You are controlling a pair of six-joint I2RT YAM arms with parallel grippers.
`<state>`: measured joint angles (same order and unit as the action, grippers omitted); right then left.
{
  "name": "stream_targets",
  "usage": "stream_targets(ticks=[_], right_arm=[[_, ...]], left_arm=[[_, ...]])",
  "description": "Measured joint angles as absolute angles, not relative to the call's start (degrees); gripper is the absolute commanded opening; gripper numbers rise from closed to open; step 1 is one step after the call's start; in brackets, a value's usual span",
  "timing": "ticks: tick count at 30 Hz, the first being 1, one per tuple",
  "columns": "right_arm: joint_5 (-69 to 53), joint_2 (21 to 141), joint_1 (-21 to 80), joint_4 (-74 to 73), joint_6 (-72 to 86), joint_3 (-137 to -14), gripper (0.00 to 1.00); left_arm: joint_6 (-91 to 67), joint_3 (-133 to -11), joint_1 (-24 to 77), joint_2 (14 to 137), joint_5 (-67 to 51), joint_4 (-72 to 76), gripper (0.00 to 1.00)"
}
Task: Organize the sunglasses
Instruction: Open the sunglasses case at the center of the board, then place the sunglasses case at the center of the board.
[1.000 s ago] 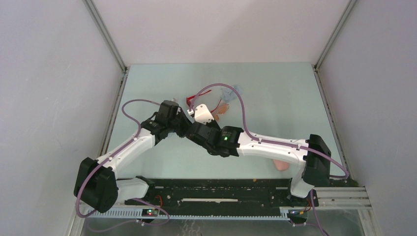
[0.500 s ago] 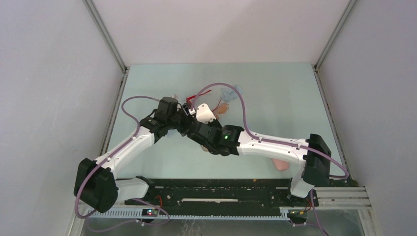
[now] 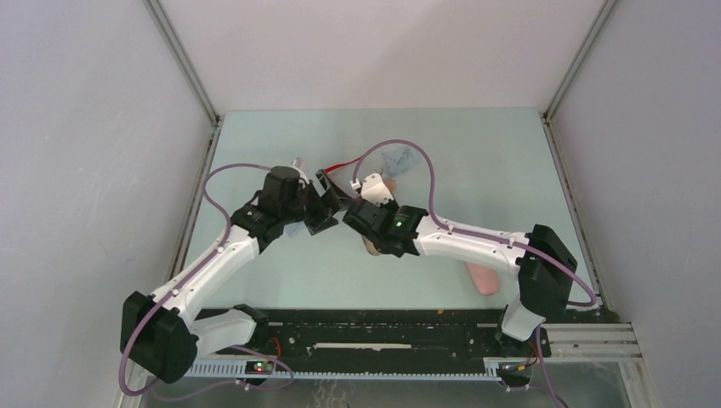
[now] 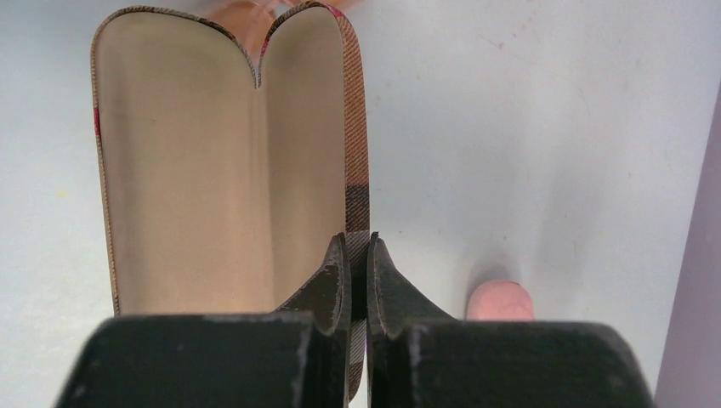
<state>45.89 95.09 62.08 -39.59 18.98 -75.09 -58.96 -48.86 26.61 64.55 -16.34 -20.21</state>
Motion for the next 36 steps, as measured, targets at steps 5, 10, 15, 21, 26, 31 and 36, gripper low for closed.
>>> stream_targets(ticks=[5, 10, 15, 21, 26, 31, 36], right_arm=[[44.9, 95.0, 57.3, -39.0, 19.0, -71.0, 0.0], [44.8, 93.4, 50.8, -37.1, 17.6, -66.3, 0.0], [44.0, 88.6, 41.5, -31.0, 12.8, -61.1, 0.0], [39.8, 88.2, 30.5, -23.2, 6.8, -60.9, 0.0], [37.8, 89.9, 25.9, -18.9, 2.8, -60.9, 0.0], [38.4, 94.9, 25.2, -16.0, 0.6, -60.9, 0.0], [37.8, 97.9, 23.2, -16.0, 0.2, -60.9, 0.0]], left_arm=[[-58.9, -49.2, 26.6, 64.0, -17.0, -19.6, 0.9], [-58.5, -49.2, 26.0, 63.7, -17.4, -19.6, 0.9], [-59.1, -48.6, 21.4, 62.2, -21.1, -17.0, 0.91], [-58.5, -47.9, 17.3, 59.0, -22.9, -16.9, 0.92], [-56.5, -47.9, 16.4, 58.8, -24.0, -17.9, 0.93], [-54.9, -47.9, 16.4, 59.0, -24.3, -19.1, 0.93], [-54.0, -47.9, 16.3, 59.5, -24.4, -19.9, 0.93]])
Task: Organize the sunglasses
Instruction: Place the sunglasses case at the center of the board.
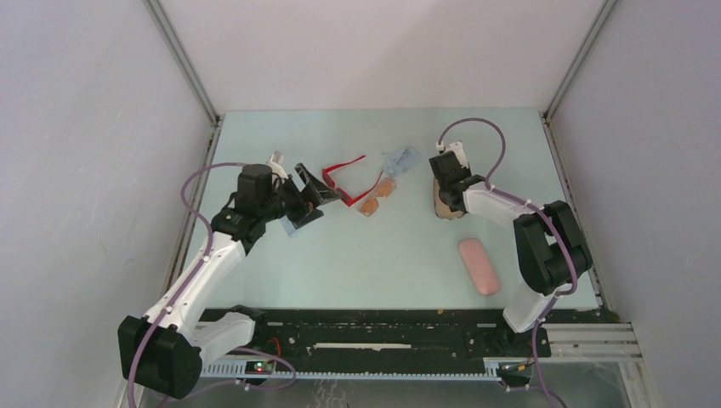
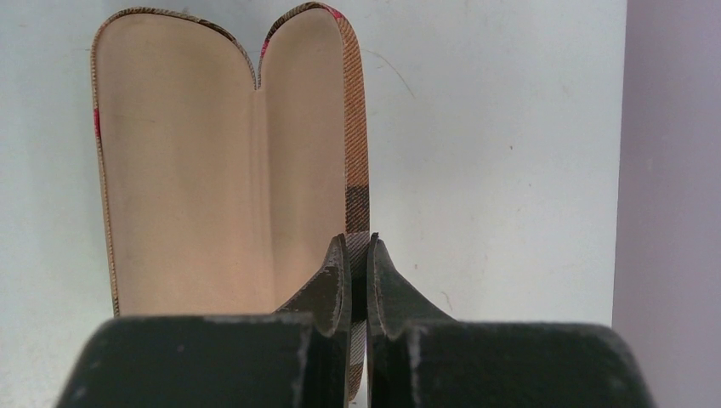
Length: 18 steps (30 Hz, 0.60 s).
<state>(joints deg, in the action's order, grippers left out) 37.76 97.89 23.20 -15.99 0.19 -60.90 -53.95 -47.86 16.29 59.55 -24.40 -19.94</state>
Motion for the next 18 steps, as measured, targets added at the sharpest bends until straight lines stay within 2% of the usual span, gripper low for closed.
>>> stream_targets(ticks=[7, 8, 10, 12, 15, 18], right_arm=[[37.1, 98.0, 19.6, -16.0, 0.1, -60.9, 0.0], [37.2, 98.0, 19.3, -16.0, 0.1, -60.9, 0.03], [37.3, 98.3, 19.0, -16.0, -0.1, -60.9, 0.25], [37.3, 98.8, 18.7, -16.0, -0.3, -60.9, 0.41], [37.3, 99.1, 18.6, -16.0, 0.2, -60.9, 0.57], [37.1, 98.4, 18.5, -16.1, 0.8, -60.9, 0.68]], left_arm=[[-53.4, -47.9, 15.0, 59.6, -24.4, -20.4, 0.93], [-53.4, -47.9, 14.8, 59.6, -24.4, -20.4, 0.93], [-53.3, -47.9, 14.4, 59.6, -24.4, -20.5, 0.93], [-53.0, -47.9, 14.1, 59.6, -24.4, -20.6, 0.93], [-52.6, -47.9, 13.8, 59.6, -24.2, -21.0, 0.94], [-51.1, -47.9, 13.6, 59.5, -23.5, -22.0, 0.94]])
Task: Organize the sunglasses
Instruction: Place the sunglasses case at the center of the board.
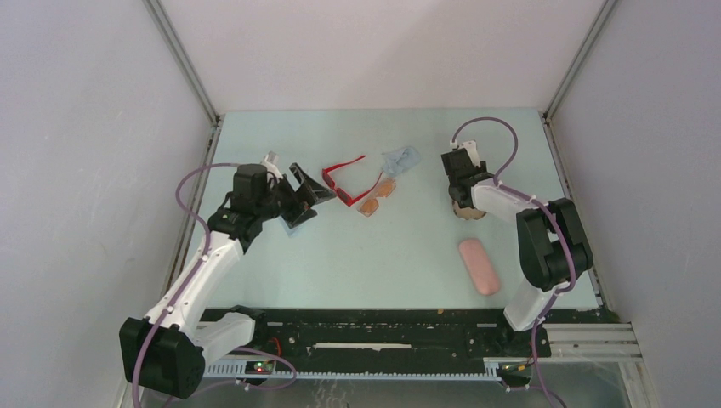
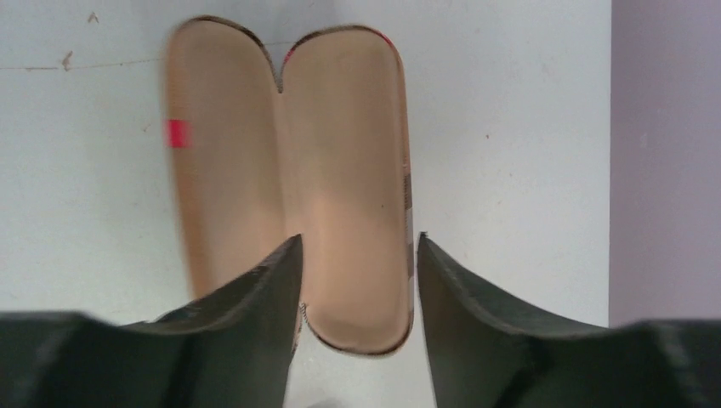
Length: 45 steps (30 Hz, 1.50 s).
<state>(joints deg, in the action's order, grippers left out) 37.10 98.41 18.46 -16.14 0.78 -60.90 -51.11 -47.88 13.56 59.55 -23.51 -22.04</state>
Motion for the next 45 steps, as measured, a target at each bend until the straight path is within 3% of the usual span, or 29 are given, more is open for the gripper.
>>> stream_targets(ticks=[7, 14, 21, 28, 40, 45], right_arm=[[33.8, 85.1, 18.3, -18.9, 2.6, -61.8, 0.76], [29.8, 73.6, 22.9, -19.5, 5.8, -64.3, 0.76], [24.6, 72.9, 30.6, -25.6, 10.1, -63.6, 0.76], [20.5, 72.8, 33.9, -27.5, 13.2, -58.6, 0.76], [17.7, 70.2, 33.8, -28.1, 15.6, -53.4, 0.76], [17.1, 70.2, 33.3, -28.1, 16.2, -52.5, 0.76]], left_arm=[[-47.9, -48.2, 12.9, 59.1, -13.6, -30.0, 0.86], [-49.4, -48.7, 12.2, 61.5, -1.4, -36.2, 0.74], [-51.7, -48.9, 10.3, 70.0, 6.1, -36.2, 0.62], [-52.5, -54.6, 8.7, 86.8, 8.2, -34.6, 0.49], [-53.6, -58.8, 8.7, 95.4, 8.9, -31.9, 0.45], [-53.6, -59.4, 8.7, 97.3, 8.9, -31.7, 0.35]])
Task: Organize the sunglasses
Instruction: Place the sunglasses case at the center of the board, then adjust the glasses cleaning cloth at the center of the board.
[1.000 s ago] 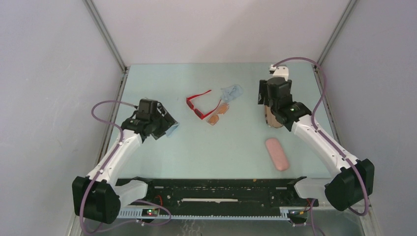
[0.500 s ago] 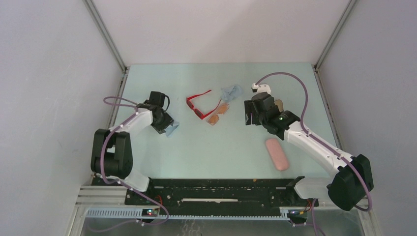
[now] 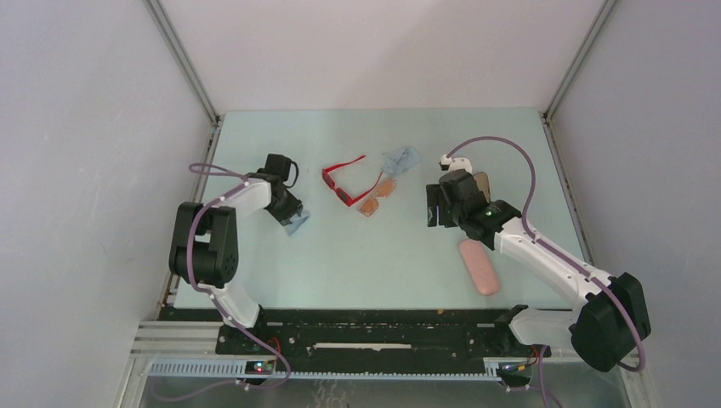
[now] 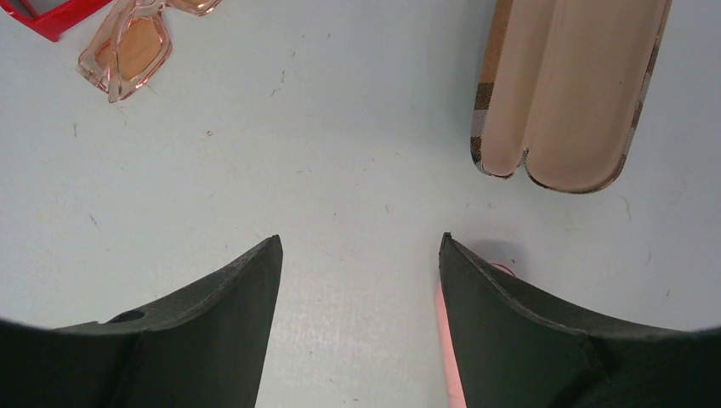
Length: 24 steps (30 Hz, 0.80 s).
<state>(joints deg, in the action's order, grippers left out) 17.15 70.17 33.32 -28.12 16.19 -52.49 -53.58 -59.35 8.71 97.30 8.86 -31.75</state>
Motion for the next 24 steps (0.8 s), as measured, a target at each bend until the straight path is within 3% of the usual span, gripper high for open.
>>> stream_targets(ticks=[3, 7, 24], right_arm=[[16.8, 70.2, 33.0, -28.2, 16.4, -52.2, 0.76], [16.3, 70.2, 33.0, -28.1, 16.7, -52.2, 0.76], [14.1, 70.4, 32.6, -27.7, 18.5, -52.2, 0.76]], left_arm=[[-53.5, -60.4, 8.7, 98.3, 8.9, -31.6, 0.24], [-53.4, -61.4, 8.7, 98.9, 8.8, -31.3, 0.01], [-43.3, -61.8, 12.7, 96.1, 6.4, -30.2, 0.0]])
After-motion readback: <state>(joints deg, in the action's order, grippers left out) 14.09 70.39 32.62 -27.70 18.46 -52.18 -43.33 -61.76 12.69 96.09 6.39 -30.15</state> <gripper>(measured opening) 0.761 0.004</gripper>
